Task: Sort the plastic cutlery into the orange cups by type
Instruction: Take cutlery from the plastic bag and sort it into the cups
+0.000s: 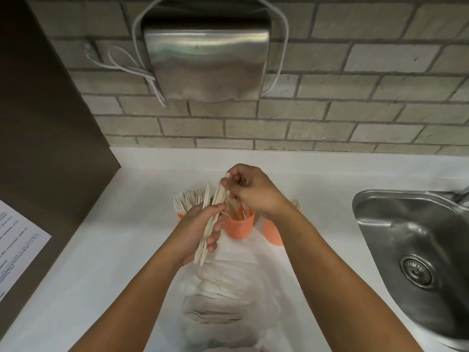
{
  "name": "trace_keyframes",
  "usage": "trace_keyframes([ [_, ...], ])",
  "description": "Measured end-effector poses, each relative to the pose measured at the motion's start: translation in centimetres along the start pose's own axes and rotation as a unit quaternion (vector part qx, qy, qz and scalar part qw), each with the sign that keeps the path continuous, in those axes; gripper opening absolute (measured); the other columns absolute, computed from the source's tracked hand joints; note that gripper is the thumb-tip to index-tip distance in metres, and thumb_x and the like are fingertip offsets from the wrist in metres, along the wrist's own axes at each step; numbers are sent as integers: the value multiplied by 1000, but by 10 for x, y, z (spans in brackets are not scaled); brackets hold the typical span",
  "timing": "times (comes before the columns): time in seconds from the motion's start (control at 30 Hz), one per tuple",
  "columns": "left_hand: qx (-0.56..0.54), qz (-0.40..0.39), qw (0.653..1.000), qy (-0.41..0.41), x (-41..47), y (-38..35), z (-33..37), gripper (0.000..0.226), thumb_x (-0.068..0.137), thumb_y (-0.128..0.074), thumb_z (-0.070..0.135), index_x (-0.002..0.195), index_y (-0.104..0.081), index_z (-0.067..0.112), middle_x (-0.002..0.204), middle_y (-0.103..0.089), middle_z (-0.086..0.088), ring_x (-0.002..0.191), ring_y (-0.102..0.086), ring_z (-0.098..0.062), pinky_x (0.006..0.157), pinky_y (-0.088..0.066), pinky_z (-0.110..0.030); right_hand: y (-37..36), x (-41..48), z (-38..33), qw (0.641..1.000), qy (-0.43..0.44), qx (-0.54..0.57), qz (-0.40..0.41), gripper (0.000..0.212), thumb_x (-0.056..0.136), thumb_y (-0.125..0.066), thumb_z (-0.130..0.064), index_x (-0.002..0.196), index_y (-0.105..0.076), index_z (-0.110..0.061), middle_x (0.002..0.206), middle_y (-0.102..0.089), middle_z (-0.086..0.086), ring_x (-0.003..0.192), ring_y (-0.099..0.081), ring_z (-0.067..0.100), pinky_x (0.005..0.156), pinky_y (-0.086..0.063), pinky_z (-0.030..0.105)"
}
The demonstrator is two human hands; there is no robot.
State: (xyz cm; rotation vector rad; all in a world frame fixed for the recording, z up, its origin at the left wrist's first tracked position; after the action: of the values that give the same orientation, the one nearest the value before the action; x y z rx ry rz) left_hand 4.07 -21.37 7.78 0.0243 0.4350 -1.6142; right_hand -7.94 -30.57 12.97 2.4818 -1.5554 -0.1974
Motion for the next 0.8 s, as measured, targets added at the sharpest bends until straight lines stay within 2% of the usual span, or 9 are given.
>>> trace_keyframes([
  [0.07, 29, 30, 999, -13, 1, 4, -1, 32, 105, -57, 38, 110, -69, 8, 67, -52, -8, 42, -39, -16, 41, -34, -23, 4, 1, 4, 1000, -15, -16, 16, 23, 98, -69, -18, 98, -60, 2, 77, -58, 6, 59, -63, 11, 61, -49, 27],
  [0.17, 59, 31, 997, -37, 1, 2, 1, 38, 105, -51, 44, 115, -74, 15, 70, -60, -9, 41, -43, -17, 38, -32, -21, 3, 0, 8, 999, -33, -3, 0, 25, 99, -68, -25, 97, -58, -2, 85, -64, 6, 64, -65, 17, 65, -53, 34],
  [0.27, 64, 34, 996, -50, 1, 1, 2, 44, 99, -54, 50, 114, -74, 13, 71, -61, -10, 40, -40, -16, 37, -27, -19, -4, -6, 6, 995, -38, 79, -49, 18, 100, -67, -21, 114, -63, -10, 89, -66, 8, 60, -64, 14, 60, -53, 27],
  [0.33, 54, 30, 997, -49, 2, 1, 2, 46, 96, -56, 51, 114, -74, 12, 70, -59, -8, 39, -38, -14, 37, -25, -18, -6, -8, 3, 993, -15, 85, -75, 21, 100, -66, -12, 121, -64, -8, 86, -65, 4, 61, -63, 8, 59, -53, 21],
  [0.4, 46, 20, 998, -44, 2, 0, 1, 48, 97, -56, 50, 116, -74, 10, 69, -57, -6, 39, -36, -13, 37, -25, -17, -5, -9, 2, 994, 2, 76, -79, 13, 98, -67, -5, 111, -67, -4, 84, -66, 5, 64, -64, 9, 60, -55, 22],
  [0.5, 46, 12, 998, -37, 2, 0, 0, 52, 95, -57, 50, 120, -72, 6, 70, -58, -5, 41, -38, -13, 38, -27, -18, -2, -6, 1, 996, 20, 54, -70, 3, 95, -71, -5, 96, -69, -7, 84, -68, 10, 73, -63, 21, 68, -58, 35],
  [0.6, 54, 20, 998, -37, 1, 4, 0, 46, 99, -54, 50, 117, -75, 13, 72, -57, -5, 41, -37, -12, 38, -25, -18, 9, 1, 0, 998, 38, 55, -18, 4, 94, -71, -5, 94, -68, -8, 83, -69, 13, 75, -60, 26, 65, -49, 32],
  [0.7, 68, 29, 997, -35, 0, 6, 1, 42, 107, -46, 47, 114, -76, 18, 66, -51, -3, 40, -25, -10, 40, -15, -19, 18, 5, 2, 997, 31, 68, 6, 18, 95, -72, -8, 112, -67, -13, 88, -68, 14, 75, -61, 27, 63, -50, 28],
  [0.8, 78, 24, 996, -32, -1, 3, 3, 43, 109, -44, 47, 105, -78, 22, 68, -53, -5, 40, -20, -10, 40, -14, -18, 12, 7, 4, 999, 35, -14, -1, 33, 96, -70, -19, 128, -60, -21, 104, -75, 7, 73, -68, 26, 70, -55, 37],
])
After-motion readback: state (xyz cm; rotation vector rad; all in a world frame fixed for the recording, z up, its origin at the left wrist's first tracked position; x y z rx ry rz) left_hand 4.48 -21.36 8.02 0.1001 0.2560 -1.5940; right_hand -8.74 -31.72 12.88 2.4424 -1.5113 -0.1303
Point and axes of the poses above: each hand's wrist, its own x-axis towards the middle knuckle, its own y-axis out of the back of the hand, z = x × y, the point moved 6 cm from there along x, towards the middle knuckle
